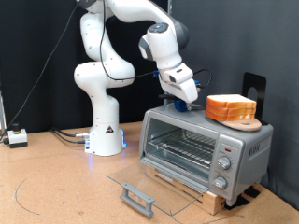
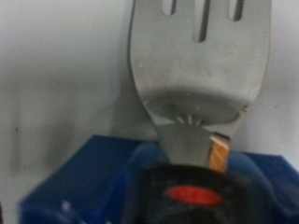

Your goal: Make a piece of toast with the oven

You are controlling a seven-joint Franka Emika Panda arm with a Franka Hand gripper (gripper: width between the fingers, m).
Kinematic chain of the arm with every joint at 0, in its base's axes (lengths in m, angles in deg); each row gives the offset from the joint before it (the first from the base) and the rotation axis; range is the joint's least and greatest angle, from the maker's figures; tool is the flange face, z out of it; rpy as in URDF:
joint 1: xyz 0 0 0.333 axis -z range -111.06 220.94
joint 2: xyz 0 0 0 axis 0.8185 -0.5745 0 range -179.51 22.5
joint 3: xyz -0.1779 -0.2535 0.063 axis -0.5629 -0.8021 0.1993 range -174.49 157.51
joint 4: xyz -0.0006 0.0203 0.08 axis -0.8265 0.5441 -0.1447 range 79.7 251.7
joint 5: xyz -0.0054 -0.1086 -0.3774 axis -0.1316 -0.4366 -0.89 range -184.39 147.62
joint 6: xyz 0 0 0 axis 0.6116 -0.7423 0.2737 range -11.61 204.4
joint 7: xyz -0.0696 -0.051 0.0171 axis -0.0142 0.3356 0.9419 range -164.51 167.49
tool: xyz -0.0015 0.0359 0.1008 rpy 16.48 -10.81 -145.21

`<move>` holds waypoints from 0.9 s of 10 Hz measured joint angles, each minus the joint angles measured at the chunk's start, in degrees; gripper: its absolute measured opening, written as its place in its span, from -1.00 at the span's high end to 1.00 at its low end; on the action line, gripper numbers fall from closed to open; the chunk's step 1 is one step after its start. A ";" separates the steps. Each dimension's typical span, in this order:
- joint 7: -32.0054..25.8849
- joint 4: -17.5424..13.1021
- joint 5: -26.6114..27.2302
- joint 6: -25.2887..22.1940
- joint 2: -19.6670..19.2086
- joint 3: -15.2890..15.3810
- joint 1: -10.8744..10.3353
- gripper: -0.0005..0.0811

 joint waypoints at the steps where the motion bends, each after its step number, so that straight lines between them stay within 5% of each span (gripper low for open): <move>1: 0.06 -0.01 0.00 -0.22 0.01 -0.03 0.00 -0.99; 3: 0.06 -0.06 0.00 -0.89 0.17 -0.28 0.03 -0.80; 4: 0.06 -0.07 0.00 -0.98 0.32 -0.46 0.05 -0.32; 5: 0.08 -0.06 0.00 -0.98 0.52 -0.53 0.11 -0.32; 6: 0.09 -0.06 0.07 -0.96 0.78 -0.57 0.26 0.02; 9: 0.05 -0.24 1.36 -1.81 2.62 -2.69 0.28 0.02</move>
